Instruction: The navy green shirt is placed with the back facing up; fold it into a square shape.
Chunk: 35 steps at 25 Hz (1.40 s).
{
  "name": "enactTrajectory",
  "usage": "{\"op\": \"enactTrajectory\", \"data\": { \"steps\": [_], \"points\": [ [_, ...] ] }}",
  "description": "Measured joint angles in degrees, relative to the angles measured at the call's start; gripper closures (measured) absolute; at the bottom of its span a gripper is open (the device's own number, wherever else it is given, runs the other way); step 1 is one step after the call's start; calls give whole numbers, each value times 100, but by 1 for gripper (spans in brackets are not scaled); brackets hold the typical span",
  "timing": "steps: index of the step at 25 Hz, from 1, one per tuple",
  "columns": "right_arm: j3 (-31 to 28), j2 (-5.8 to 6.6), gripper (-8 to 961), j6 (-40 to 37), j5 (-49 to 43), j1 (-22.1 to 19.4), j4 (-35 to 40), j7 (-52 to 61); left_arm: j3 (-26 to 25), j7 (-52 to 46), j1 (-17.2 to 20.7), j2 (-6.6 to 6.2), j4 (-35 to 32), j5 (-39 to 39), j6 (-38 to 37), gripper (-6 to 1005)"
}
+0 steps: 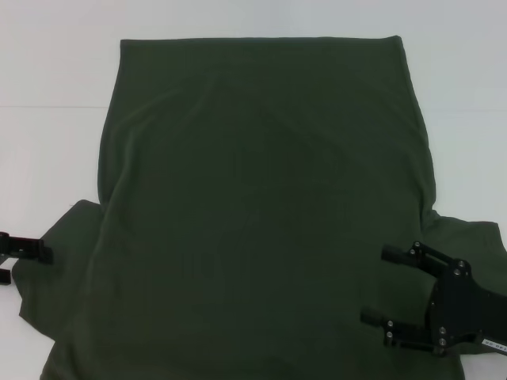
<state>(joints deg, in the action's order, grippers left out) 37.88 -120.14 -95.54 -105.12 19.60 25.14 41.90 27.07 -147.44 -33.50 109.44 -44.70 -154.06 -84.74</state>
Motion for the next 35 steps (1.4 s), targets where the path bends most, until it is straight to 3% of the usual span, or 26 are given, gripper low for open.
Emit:
{"op": "enactTrajectory", "data": {
  "steps": [26,35],
  "points": [
    [0,0,42,8,0,5,-10,-7,0,36,-23,129,41,-1,495,80],
    [0,0,43,20,0,1,-9,-7,12,46,-93,121,149,5,420,84]
  ]
}}
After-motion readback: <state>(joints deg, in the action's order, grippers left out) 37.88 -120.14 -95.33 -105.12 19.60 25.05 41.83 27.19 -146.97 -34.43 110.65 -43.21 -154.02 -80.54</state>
